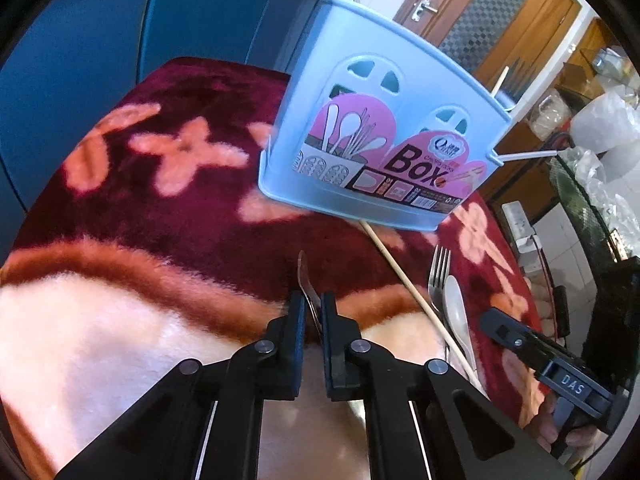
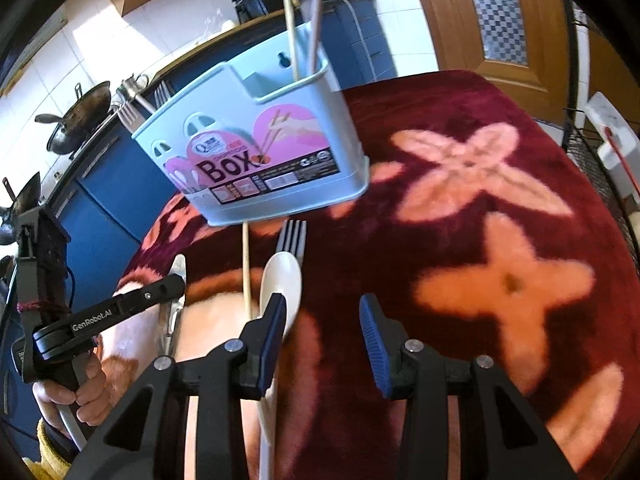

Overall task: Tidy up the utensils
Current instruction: 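Grasp a thin metal utensil with the left tool while the right tool grasps a white plastic spoon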

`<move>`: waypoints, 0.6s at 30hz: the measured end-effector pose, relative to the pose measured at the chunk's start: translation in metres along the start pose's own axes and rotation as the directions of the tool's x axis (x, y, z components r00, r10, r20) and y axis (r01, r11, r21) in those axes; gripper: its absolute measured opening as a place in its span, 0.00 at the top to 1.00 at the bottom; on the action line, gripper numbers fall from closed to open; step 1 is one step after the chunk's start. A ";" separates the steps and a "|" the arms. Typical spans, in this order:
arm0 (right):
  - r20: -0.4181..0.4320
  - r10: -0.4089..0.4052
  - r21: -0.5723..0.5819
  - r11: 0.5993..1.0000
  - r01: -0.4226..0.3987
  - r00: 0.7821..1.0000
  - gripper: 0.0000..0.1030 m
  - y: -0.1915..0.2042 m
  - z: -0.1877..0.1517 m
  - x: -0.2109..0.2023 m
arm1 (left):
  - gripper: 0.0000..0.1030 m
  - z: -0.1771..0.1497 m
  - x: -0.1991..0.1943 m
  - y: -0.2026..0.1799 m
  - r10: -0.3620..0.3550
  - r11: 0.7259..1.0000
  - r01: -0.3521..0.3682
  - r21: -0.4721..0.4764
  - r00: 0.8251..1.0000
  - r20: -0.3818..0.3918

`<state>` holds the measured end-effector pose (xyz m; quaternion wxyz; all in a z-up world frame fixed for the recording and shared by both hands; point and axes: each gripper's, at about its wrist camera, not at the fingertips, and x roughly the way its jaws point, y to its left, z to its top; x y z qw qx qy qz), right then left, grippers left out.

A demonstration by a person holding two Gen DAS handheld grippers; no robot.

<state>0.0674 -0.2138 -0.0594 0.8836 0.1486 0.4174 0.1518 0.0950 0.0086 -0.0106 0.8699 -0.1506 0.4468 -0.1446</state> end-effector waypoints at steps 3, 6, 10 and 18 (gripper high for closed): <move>-0.025 0.013 -0.016 1.000 -0.014 1.000 0.62 0.004 0.003 0.006 | 0.94 0.002 -0.007 0.000 0.013 1.000 -0.013 0.012 1.000 0.026; -0.052 0.016 -0.039 0.999 -0.018 0.999 0.64 0.009 0.006 0.013 | 0.94 0.005 -0.013 -0.001 0.029 0.999 -0.030 0.028 0.998 0.057; -0.078 0.001 -0.076 0.997 -0.007 0.997 0.67 0.015 0.009 0.021 | 0.94 0.006 -0.020 -0.001 0.040 0.998 -0.044 0.045 0.996 0.084; -0.094 0.001 -0.100 0.995 -0.010 0.996 0.92 0.017 0.016 0.028 | 0.94 0.007 -0.029 -0.005 0.036 0.997 -0.045 0.070 0.992 0.118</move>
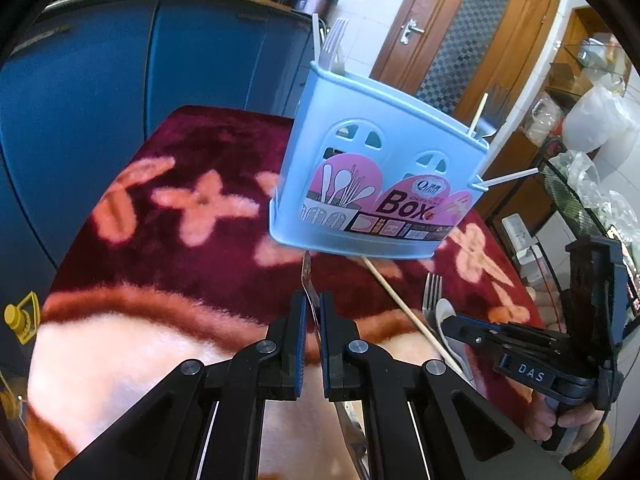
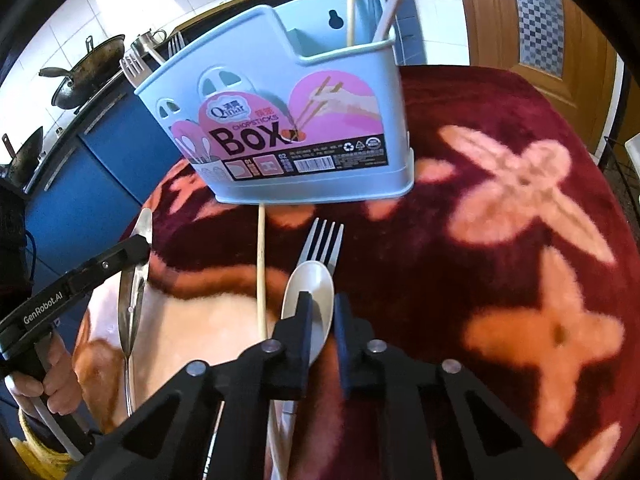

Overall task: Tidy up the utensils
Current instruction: 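Grasp a thin metal utensil with the left tool while the right tool grasps a white plastic spoon, then lift both utensils and carry both tools over the blue holder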

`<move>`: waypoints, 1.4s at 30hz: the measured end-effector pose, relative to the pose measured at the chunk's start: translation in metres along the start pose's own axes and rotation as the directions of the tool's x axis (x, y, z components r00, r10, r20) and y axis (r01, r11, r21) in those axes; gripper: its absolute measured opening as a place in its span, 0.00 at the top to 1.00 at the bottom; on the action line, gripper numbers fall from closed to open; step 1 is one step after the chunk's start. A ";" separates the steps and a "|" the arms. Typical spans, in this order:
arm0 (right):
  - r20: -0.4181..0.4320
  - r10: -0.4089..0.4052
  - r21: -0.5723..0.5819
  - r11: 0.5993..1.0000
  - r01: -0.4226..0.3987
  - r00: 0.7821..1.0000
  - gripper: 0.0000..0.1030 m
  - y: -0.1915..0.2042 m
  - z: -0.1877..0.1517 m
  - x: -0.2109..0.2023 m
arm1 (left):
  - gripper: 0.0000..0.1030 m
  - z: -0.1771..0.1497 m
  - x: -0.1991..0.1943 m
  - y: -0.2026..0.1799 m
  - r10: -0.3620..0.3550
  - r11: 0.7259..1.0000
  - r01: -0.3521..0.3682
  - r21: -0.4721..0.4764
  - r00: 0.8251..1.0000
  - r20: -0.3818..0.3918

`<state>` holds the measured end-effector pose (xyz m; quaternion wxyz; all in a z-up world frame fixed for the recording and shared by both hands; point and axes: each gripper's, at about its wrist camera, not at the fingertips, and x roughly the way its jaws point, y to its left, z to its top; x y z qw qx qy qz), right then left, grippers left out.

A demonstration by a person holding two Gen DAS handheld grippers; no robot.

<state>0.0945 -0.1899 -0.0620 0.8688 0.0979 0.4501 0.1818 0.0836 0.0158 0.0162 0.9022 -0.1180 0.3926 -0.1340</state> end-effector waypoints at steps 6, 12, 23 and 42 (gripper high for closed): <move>0.084 0.054 0.032 0.998 -0.057 0.995 0.96 -0.003 -0.001 -0.018 | 0.95 0.003 -0.008 -0.005 -0.004 1.000 0.004 0.010 1.000 0.030; 0.212 0.054 0.028 0.998 -0.062 0.976 0.96 0.001 -0.007 -0.049 | 0.96 0.004 -0.023 -0.009 -0.011 1.000 0.009 0.023 0.997 0.078; 0.417 -0.012 0.011 1.000 0.008 0.909 0.96 0.014 -0.009 -0.101 | 0.98 0.010 -0.057 -0.023 -0.028 0.999 0.019 0.047 0.982 0.187; 0.588 -0.039 0.017 0.999 0.036 0.808 0.96 0.022 0.022 -0.144 | 0.98 0.052 -0.088 -0.051 -0.031 0.996 -0.004 0.092 0.928 0.371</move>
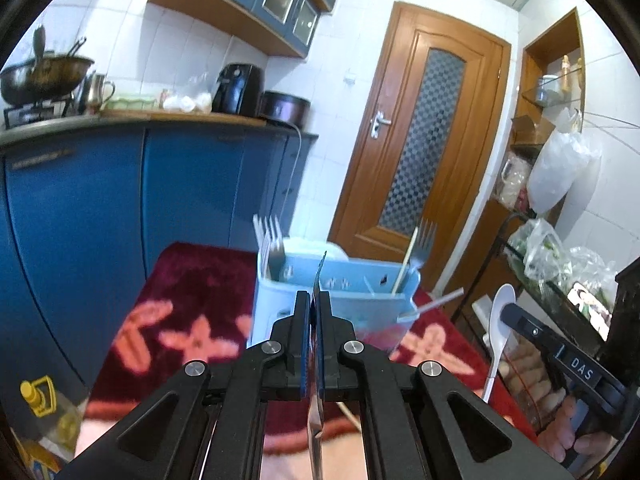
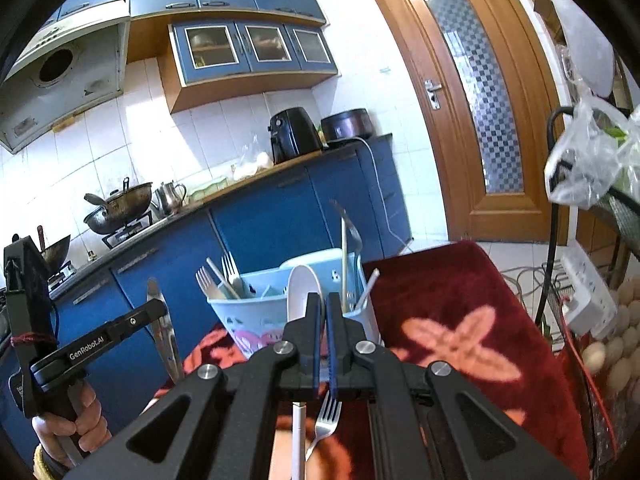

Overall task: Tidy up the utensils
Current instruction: 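Lift both utensils and carry both tools over the blue holder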

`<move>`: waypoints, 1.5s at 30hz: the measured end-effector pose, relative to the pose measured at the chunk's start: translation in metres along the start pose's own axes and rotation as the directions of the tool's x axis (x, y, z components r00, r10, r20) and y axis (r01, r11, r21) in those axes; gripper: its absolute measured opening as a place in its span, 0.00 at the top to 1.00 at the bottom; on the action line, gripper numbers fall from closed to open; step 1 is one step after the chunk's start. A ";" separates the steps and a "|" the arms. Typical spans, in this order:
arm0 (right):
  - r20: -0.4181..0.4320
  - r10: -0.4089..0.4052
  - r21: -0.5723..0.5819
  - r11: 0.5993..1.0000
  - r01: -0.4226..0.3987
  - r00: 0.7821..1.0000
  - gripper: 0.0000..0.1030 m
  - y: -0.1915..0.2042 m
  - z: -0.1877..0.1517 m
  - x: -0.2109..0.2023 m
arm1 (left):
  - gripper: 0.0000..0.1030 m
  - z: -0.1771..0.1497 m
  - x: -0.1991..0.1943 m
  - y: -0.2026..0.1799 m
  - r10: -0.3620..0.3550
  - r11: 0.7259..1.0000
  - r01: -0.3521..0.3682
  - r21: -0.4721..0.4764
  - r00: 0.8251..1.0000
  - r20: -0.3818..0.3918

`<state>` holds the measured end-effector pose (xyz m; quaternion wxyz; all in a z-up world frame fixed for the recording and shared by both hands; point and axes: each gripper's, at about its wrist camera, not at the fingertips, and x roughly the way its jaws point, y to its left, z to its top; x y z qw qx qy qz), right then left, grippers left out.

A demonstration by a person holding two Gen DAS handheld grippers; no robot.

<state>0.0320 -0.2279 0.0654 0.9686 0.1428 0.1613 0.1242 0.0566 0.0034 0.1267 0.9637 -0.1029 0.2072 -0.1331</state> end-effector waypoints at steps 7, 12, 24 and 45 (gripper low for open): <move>0.043 0.002 -0.014 1.000 -0.002 0.999 0.96 0.002 0.020 0.007 | 0.98 0.028 0.002 -0.008 0.005 1.000 -0.007 0.022 0.997 0.077; 0.055 0.001 -0.016 1.000 0.000 0.998 0.96 0.002 0.026 0.012 | 0.98 0.051 0.003 -0.013 0.010 0.999 -0.016 0.043 0.991 0.130; 0.058 0.000 -0.009 1.000 0.000 0.998 0.96 -0.005 0.033 0.023 | 0.98 0.105 0.018 -0.018 0.035 0.996 -0.053 0.069 0.970 0.240; 0.176 -0.035 -0.047 0.998 0.044 0.984 0.96 0.000 0.074 0.059 | 0.98 0.131 0.062 -0.002 0.080 0.996 -0.091 0.026 0.957 0.280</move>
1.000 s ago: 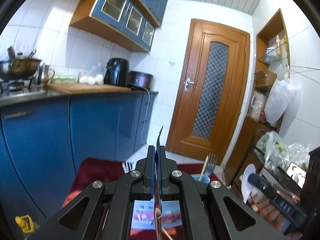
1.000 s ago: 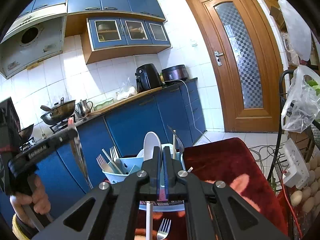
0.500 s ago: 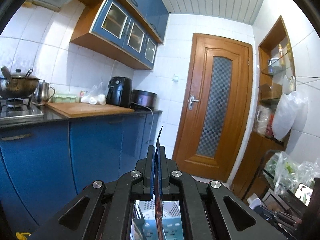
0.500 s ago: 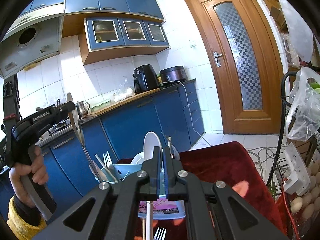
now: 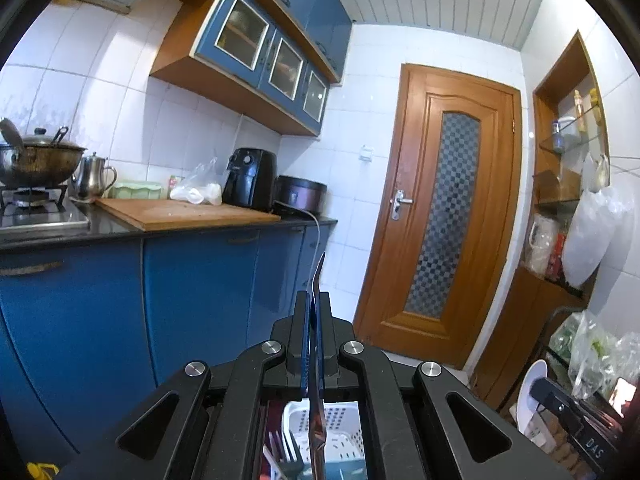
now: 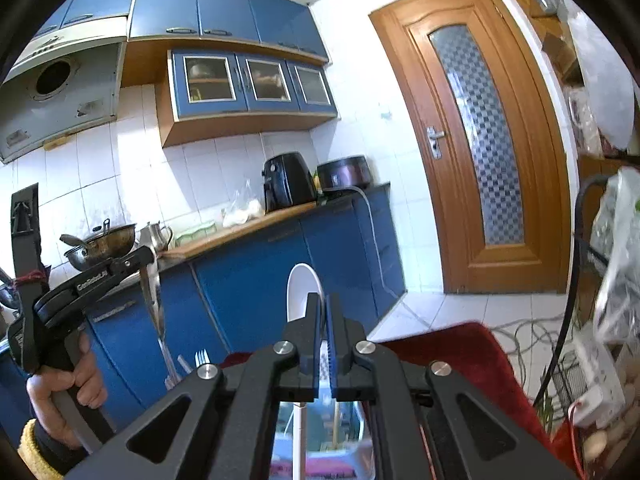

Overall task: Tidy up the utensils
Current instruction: 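Lift both utensils and carry both tools over the blue holder, then lower the utensils into the holder and open both tools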

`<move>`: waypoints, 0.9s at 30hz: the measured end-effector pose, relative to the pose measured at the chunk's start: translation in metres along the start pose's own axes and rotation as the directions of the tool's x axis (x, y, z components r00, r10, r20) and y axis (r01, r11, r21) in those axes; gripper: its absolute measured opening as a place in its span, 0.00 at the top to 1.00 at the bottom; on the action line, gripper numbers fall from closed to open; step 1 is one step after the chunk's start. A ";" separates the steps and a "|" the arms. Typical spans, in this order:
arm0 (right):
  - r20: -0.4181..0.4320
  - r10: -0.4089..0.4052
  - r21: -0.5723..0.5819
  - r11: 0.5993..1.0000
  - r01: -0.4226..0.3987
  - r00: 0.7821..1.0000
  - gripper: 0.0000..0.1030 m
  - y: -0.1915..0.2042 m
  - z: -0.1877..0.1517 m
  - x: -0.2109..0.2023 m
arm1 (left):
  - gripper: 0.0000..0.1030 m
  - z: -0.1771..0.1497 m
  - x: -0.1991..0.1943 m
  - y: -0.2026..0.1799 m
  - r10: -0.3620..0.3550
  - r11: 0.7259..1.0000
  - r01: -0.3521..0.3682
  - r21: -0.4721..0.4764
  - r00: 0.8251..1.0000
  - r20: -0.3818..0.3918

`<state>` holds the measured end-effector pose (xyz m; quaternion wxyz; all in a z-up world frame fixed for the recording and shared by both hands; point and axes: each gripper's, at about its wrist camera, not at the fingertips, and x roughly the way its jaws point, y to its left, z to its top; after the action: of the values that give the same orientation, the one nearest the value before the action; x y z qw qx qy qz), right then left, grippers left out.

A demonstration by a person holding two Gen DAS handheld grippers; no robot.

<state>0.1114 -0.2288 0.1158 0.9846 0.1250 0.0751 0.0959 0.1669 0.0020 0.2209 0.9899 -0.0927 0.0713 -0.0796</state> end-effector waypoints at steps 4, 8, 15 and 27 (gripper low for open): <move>0.047 -0.026 -0.010 1.000 0.026 0.999 0.96 0.005 0.004 0.012 | 0.98 0.002 0.004 0.000 0.006 1.000 -0.006 0.008 1.000 0.023; 0.094 -0.064 -0.034 0.997 0.067 0.994 0.96 0.011 0.001 0.025 | 0.98 -0.007 0.013 -0.001 0.005 1.000 -0.005 -0.002 1.000 0.007; 0.094 -0.118 -0.111 0.986 0.128 0.989 0.96 0.019 -0.027 0.047 | 0.98 -0.039 0.028 0.003 -0.014 1.000 0.013 -0.010 0.998 -0.057; 0.012 -0.103 -0.078 0.992 0.103 0.995 0.82 0.012 -0.048 0.046 | 0.97 -0.086 0.043 0.001 -0.066 0.998 0.070 0.007 0.973 -0.221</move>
<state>0.1456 -0.1969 0.0674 0.9927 0.0828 0.0736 0.0472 0.1960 -0.0192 0.1317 0.9733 -0.0786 0.1769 -0.1237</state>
